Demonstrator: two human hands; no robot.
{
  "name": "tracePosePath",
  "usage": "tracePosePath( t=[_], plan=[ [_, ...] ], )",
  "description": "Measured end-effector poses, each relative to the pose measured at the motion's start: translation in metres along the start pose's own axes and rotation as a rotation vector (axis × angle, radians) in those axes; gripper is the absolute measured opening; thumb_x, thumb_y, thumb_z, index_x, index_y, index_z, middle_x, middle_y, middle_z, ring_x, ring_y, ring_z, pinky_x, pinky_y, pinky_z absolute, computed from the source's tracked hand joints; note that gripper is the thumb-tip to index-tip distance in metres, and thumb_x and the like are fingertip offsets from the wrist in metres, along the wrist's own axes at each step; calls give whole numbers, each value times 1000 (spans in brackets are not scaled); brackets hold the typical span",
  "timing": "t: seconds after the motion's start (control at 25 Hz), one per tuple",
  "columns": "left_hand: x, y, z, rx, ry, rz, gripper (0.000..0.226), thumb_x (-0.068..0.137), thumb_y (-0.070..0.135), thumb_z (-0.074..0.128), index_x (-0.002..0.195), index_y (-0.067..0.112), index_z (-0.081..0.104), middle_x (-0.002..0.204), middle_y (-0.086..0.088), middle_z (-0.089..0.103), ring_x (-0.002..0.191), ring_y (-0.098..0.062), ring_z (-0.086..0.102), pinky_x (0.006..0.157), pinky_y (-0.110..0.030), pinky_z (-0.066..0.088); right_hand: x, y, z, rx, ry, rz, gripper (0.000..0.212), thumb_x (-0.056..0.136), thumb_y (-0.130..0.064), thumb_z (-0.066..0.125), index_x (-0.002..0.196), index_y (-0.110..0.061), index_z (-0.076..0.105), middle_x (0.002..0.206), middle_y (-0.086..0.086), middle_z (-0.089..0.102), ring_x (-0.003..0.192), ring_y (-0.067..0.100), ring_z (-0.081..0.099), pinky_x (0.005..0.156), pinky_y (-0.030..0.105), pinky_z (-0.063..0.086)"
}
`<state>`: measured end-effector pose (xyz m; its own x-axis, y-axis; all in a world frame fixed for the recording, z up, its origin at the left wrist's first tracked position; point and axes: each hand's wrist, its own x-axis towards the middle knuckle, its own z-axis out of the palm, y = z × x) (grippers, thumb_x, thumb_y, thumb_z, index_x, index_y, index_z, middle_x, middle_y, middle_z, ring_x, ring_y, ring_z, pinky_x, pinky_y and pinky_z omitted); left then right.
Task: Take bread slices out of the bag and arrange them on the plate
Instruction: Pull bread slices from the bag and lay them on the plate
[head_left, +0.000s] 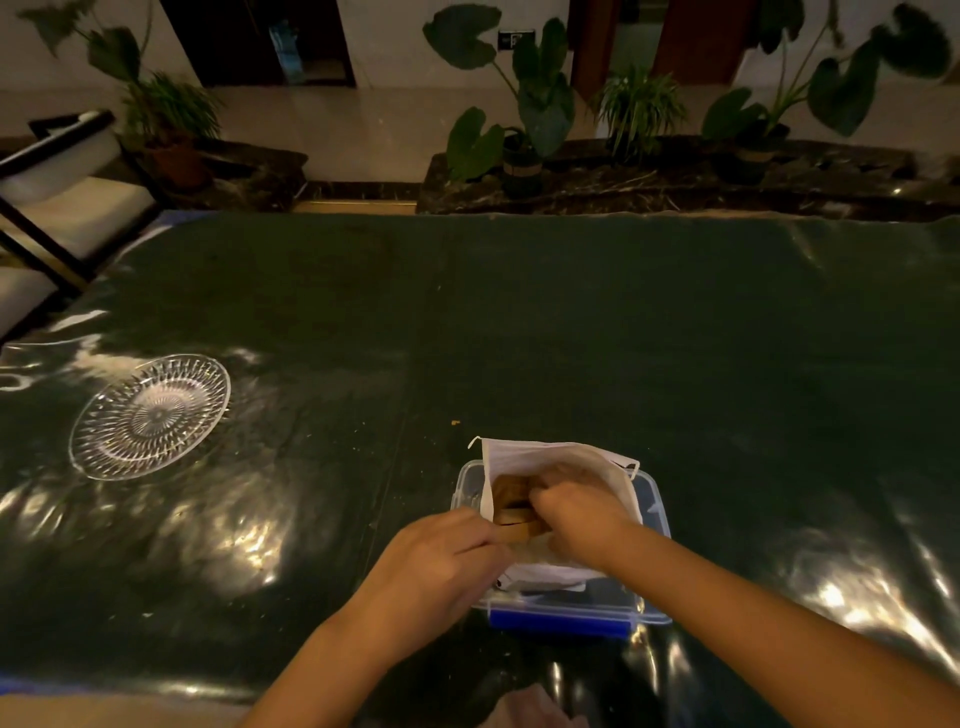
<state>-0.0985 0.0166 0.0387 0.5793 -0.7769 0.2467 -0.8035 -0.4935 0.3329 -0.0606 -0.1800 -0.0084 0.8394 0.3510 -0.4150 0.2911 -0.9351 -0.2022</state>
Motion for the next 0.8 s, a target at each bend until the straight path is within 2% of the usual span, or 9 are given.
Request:
tracePosePath(
  t=[0.08, 0.24, 0.44, 0.56, 0.68, 0.72, 0.8],
  plan=[
    [0, 0, 1, 9, 6, 2, 12, 77, 19, 66, 88, 22, 69, 87, 6, 69, 79, -6, 60, 62, -16, 49, 5, -2, -1, -45, -39, 42, 25, 85, -16, 58, 110, -11, 57, 113, 11, 62, 101, 24, 58, 94, 36, 45],
    [3, -2, 3, 4, 12, -9, 17, 75, 21, 68, 91, 23, 67, 90, 7, 69, 83, -4, 60, 66, -14, 50, 8, 2, -9, -114, -41, -20, 22, 89, -20, 53, 108, -12, 59, 111, 10, 63, 100, 22, 57, 97, 36, 45],
    [9, -8, 3, -23, 84, -43, 13, 81, 19, 60, 90, 18, 70, 90, 3, 71, 82, -8, 62, 63, -23, 56, -8, 6, -36, 46, 174, -7, 12, 86, -23, 56, 94, -19, 65, 95, 3, 68, 89, 19, 61, 85, 34, 52],
    [12, -6, 2, -112, 170, -137, 19, 81, 22, 61, 98, 23, 69, 97, 7, 70, 90, -1, 60, 72, -28, 57, -19, 6, -59, 206, 266, -16, 7, 83, -25, 60, 88, -25, 65, 92, -2, 66, 84, 12, 60, 78, 30, 54],
    [20, -4, -2, -315, 339, -343, 51, 76, 25, 67, 119, 45, 49, 122, 22, 52, 109, 3, 51, 90, -30, 52, -35, 8, -78, 287, 323, -53, 8, 81, -25, 62, 87, -26, 66, 89, -6, 65, 81, 8, 59, 75, 28, 54],
    [25, -4, -5, -344, 345, -401, 69, 74, 26, 70, 126, 52, 35, 132, 23, 42, 120, 1, 44, 98, -31, 47, -41, 8, -84, 299, 339, -65, 8, 81, -24, 62, 87, -25, 67, 88, -6, 64, 81, 7, 59, 75, 29, 54],
    [36, -6, -9, -395, 250, -502, 97, 68, 30, 76, 132, 59, 9, 146, 22, 28, 134, -1, 27, 108, -31, 32, -52, 11, -99, 328, 363, -80, 9, 80, -23, 62, 87, -25, 67, 87, -6, 64, 81, 7, 59, 75, 32, 55]
  ],
)
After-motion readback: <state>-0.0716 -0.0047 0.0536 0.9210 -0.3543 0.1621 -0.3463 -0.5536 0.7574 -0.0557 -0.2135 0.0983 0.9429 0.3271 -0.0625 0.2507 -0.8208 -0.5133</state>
